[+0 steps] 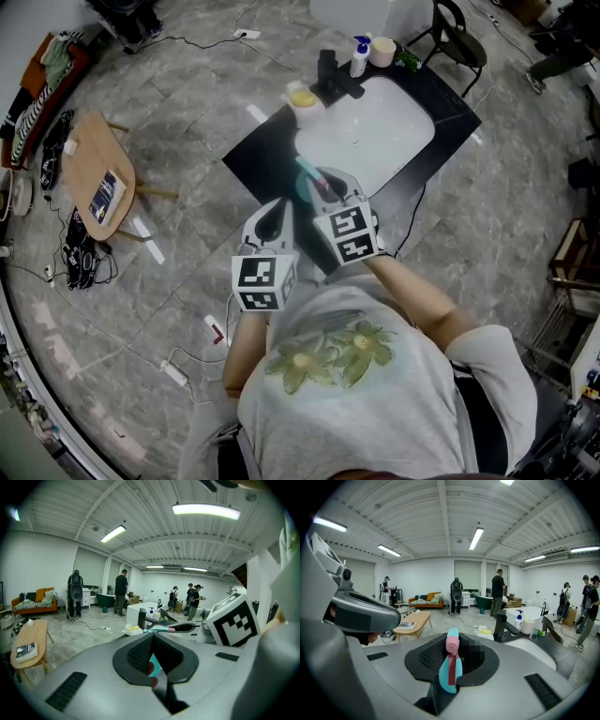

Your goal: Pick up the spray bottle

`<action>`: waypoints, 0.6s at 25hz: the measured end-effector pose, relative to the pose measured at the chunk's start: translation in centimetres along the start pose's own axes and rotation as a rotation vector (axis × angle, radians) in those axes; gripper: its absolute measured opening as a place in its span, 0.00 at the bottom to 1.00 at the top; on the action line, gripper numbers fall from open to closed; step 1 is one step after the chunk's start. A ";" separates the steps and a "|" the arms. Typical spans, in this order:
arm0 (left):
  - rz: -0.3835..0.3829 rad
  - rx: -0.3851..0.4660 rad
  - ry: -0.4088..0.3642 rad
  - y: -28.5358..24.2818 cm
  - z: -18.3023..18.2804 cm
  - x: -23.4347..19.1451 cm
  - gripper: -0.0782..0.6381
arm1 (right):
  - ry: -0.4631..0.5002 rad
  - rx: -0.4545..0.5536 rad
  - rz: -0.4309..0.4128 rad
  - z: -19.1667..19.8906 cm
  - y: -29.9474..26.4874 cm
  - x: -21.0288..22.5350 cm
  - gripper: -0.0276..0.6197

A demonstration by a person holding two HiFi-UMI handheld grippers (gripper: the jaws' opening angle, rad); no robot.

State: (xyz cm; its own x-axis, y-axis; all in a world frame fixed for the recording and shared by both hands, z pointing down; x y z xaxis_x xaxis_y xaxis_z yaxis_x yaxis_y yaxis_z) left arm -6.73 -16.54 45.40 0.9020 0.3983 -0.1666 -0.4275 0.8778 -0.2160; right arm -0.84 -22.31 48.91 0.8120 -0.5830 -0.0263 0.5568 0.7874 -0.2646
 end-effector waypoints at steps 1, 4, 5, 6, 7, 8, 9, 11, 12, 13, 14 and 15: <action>0.002 0.000 -0.001 0.2 0.0 0.1 0.12 | 0.003 0.004 -0.002 -0.1 0.3 -0.2 0.15; 0.009 0.001 -0.003 0.9 -0.1 0.5 0.12 | 0.012 0.014 -0.004 -0.7 1.2 -0.7 0.15; 0.012 0.002 -0.004 1.1 -0.1 0.6 0.12 | 0.013 0.019 -0.005 -0.9 1.5 -0.9 0.15; 0.014 0.002 -0.004 1.4 -0.2 0.7 0.12 | 0.014 0.023 -0.005 -1.1 1.8 -1.1 0.15; 0.015 0.003 -0.004 1.6 -0.2 0.8 0.12 | 0.015 0.029 -0.006 -1.3 2.1 -1.2 0.15; 0.016 0.003 -0.005 1.8 -0.2 0.9 0.12 | 0.015 0.033 -0.008 -1.5 2.4 -1.4 0.15; 0.017 0.002 -0.007 2.0 -0.1 1.0 0.12 | 0.015 0.037 -0.010 -1.6 2.8 -1.6 0.15; 0.019 0.000 -0.008 2.6 0.0 1.3 0.12 | 0.012 0.042 -0.014 -1.9 3.5 -2.0 0.15; 0.021 0.001 -0.007 2.8 0.0 1.4 0.12 | 0.010 0.044 -0.016 -2.0 3.8 -2.2 0.15; 0.022 0.001 -0.006 3.2 0.0 1.5 0.12 | 0.008 0.047 -0.018 -2.2 4.2 -2.4 0.15; 0.023 0.001 -0.005 3.5 0.0 1.6 0.12 | 0.007 0.051 -0.018 -2.4 4.5 -2.7 0.15; 0.024 0.001 -0.004 3.9 0.0 1.7 0.12 | 0.007 0.055 -0.018 -2.6 4.9 -2.9 0.15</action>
State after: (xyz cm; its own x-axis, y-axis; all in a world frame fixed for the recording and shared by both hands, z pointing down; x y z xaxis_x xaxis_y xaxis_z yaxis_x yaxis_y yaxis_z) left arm -6.81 -12.45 44.28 0.8915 0.4206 -0.1683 -0.4494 0.8681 -0.2110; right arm -0.97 -17.26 45.14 0.8008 -0.5982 -0.0288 0.5800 0.7865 -0.2121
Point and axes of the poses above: the fingertips, and each gripper's own axes: y backward along the fingers, x to its right, z out of its underside, the point moved 1 cm from there along y, backward along the fingers, and after that the axes turned 9 degrees about x, right-handed, at the moved point
